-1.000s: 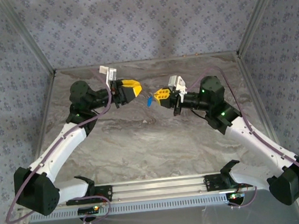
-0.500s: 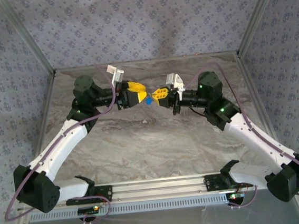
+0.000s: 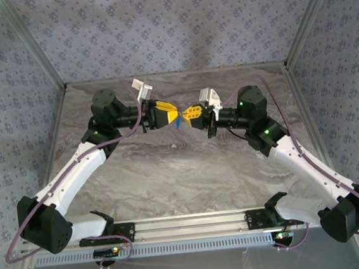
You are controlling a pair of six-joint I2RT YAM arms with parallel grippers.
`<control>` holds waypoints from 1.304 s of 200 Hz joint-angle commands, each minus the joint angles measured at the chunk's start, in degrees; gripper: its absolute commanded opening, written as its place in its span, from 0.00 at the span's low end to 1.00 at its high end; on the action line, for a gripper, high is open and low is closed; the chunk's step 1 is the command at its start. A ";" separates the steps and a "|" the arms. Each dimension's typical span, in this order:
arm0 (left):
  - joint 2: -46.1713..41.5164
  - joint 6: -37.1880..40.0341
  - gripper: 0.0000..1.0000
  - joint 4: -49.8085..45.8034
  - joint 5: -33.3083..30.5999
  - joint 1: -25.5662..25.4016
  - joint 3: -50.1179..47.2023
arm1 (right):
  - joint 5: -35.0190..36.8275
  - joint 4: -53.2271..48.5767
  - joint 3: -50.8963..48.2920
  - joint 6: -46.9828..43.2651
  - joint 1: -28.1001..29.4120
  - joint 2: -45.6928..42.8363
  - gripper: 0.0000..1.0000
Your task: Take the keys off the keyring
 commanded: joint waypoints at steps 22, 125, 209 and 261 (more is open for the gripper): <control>-0.04 1.05 0.21 0.25 1.82 -0.38 1.92 | -1.04 0.26 1.84 0.88 -0.42 -0.40 0.00; -1.18 -0.74 0.00 3.10 -0.82 -0.23 0.36 | -0.33 2.62 0.71 1.98 -0.95 -1.31 0.00; -3.79 -6.76 0.00 10.93 -7.01 1.72 -4.20 | 1.55 5.51 -2.48 2.26 -1.10 -3.91 0.00; -4.31 -4.67 0.28 7.86 -6.62 1.73 -3.37 | 0.06 2.88 -0.41 1.57 -1.23 -3.17 0.00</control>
